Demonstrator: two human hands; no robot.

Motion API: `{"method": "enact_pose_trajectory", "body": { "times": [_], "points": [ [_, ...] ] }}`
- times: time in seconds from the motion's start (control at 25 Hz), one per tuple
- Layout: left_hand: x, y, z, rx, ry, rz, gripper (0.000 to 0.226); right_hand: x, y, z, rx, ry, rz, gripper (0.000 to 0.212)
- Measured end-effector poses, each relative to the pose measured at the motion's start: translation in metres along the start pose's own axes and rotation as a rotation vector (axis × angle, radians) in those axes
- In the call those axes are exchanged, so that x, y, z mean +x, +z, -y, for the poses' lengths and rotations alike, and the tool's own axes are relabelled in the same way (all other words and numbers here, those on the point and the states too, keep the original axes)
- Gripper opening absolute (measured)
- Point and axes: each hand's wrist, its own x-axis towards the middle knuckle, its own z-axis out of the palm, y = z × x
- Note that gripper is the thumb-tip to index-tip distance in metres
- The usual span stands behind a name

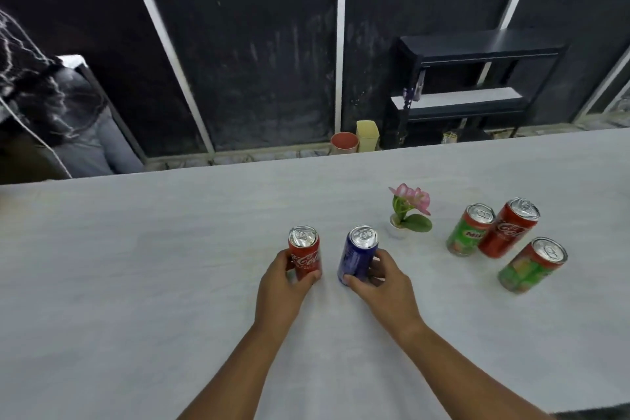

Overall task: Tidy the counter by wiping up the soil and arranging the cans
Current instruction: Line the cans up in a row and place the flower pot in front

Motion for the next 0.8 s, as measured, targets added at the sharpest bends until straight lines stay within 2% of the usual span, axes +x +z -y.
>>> {"method": "enact_pose_trajectory", "body": {
  "times": [0.32, 0.52, 0.6, 0.8],
  "points": [
    [0.016, -0.057, 0.034, -0.032, -0.027, -0.052, 0.059, 0.015, 0.076, 0.028, -0.089, -0.06, 0.127, 0.065],
    [0.023, -0.068, 0.044, -0.001, -0.012, -0.01, 0.072, 0.019, 0.087, 0.028, -0.153, -0.097, 0.12, 0.064],
    [0.023, -0.071, 0.049, -0.011, -0.012, 0.004, 0.071, 0.023, 0.088, 0.026, -0.155, -0.108, 0.164, 0.065],
    [0.019, -0.075, 0.06, -0.041, -0.015, 0.007, 0.067, 0.033, 0.08, 0.015, -0.175, -0.091, 0.271, 0.052]
  ]
}}
